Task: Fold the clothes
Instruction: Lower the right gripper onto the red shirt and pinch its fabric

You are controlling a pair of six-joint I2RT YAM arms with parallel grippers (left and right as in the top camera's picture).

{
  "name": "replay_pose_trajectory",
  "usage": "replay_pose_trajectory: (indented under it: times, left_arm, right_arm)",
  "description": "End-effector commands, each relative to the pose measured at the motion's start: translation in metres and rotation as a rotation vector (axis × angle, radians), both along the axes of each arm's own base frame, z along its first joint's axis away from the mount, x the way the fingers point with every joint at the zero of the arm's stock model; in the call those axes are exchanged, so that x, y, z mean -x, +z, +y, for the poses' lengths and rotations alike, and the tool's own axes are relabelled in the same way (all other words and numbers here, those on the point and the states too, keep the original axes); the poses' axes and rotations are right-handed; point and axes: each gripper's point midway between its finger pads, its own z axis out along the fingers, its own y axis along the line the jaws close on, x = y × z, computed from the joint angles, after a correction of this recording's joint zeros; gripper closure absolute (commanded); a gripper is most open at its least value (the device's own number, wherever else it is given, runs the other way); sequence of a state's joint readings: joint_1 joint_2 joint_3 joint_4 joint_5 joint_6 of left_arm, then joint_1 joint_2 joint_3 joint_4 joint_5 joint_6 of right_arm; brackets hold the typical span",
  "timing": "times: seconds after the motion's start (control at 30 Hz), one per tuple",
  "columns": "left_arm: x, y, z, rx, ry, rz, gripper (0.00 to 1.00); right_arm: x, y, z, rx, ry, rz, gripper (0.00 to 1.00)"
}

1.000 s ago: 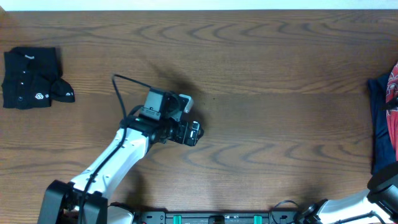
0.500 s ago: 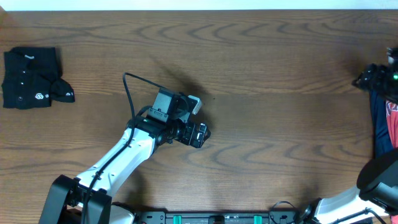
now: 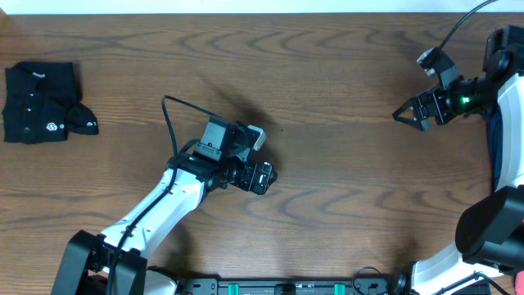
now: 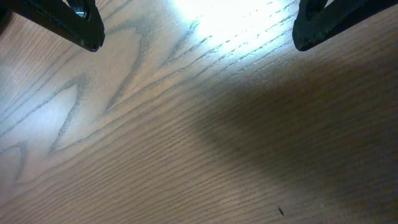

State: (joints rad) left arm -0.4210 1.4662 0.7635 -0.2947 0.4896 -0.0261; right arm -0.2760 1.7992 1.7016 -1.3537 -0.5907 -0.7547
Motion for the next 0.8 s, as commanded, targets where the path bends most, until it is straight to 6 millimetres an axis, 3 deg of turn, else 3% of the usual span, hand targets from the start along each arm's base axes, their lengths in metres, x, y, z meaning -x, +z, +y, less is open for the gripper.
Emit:
replay_pose_trajectory:
  times: [0.0, 0.2, 0.23, 0.37, 0.77]
  left_arm:
    - [-0.006, 0.004, -0.001, -0.003, 0.004, -0.016, 0.02]
    - [-0.008, 0.006, -0.002, 0.002, 0.004, -0.027, 0.02]
    - [-0.008, 0.006, -0.003, 0.003, 0.004, -0.03, 0.02]
    - [-0.01, 0.007, -0.003, 0.006, 0.004, -0.037, 0.02]
    - [-0.01, 0.007, -0.004, 0.008, 0.005, -0.039, 0.02]
  right_arm:
    - [-0.008, -0.002, -0.009, 0.034, 0.024, -0.048, 0.01]
    - [-0.002, -0.012, -0.028, 0.097, -0.17, 0.089, 0.01]
    - [-0.002, -0.016, -0.037, 0.136, -0.23, 0.114, 0.01]
    - [0.003, -0.027, -0.103, 0.418, -0.671, 0.225, 0.01]
    - [-0.017, -0.022, -0.098, 0.341, -0.693, 0.16, 0.01]
